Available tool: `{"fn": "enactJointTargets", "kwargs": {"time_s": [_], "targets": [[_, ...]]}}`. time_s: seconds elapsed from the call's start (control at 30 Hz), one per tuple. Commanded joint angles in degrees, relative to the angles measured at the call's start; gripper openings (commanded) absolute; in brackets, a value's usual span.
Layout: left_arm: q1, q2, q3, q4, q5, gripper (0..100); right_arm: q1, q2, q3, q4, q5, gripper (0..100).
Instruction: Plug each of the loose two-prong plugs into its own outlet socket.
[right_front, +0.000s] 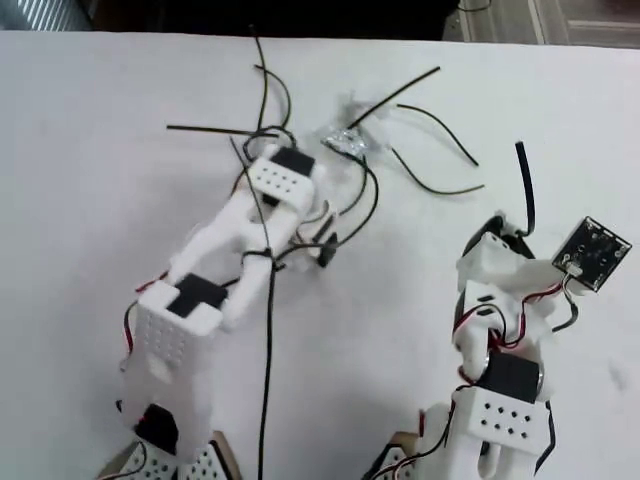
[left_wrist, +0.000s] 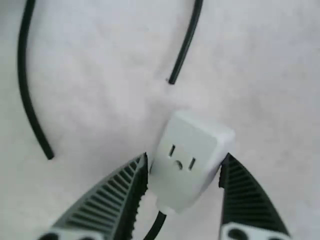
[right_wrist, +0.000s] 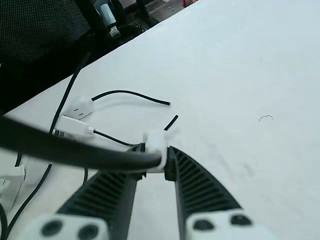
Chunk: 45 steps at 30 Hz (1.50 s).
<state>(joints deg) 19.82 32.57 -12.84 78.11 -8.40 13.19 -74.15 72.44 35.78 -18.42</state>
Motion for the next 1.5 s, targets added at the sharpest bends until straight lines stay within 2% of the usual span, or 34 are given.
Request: {"fn": "enactJointTargets", "kwargs": {"time_s": [0.0,0.2,0.37,0.57,0.73,0.93,1.47], "targets": [[-4.53,0.57,-7.38,4.22,-3.69,23,-0.31,0.04,-0.53,-0.84,0.62,1.8],[-8.75,2.24,-12.92,4.04,-4.04,23,-0.31,0.04,-0.53,-0.84,0.79,1.8],[-11.47,5.05,-17.93,4.84,-11.52,23,-0.31,0.22,-0.53,-0.84,2.29,1.8],[-10.51,4.70,-30.24,16.35,-12.13,23,-0.31,0.04,-0.53,-0.84,2.46,1.8],[-8.92,5.49,-38.59,22.86,-20.84,23,-0.40,0.04,-0.53,-0.84,2.46,1.8],[-9.54,13.41,-39.03,22.95,-28.66,27,-0.40,0.04,-0.53,-1.10,2.46,2.0],[-8.66,17.71,-38.68,15.47,-28.13,28,-0.92,0.04,-0.53,-1.10,2.55,1.9]]}}
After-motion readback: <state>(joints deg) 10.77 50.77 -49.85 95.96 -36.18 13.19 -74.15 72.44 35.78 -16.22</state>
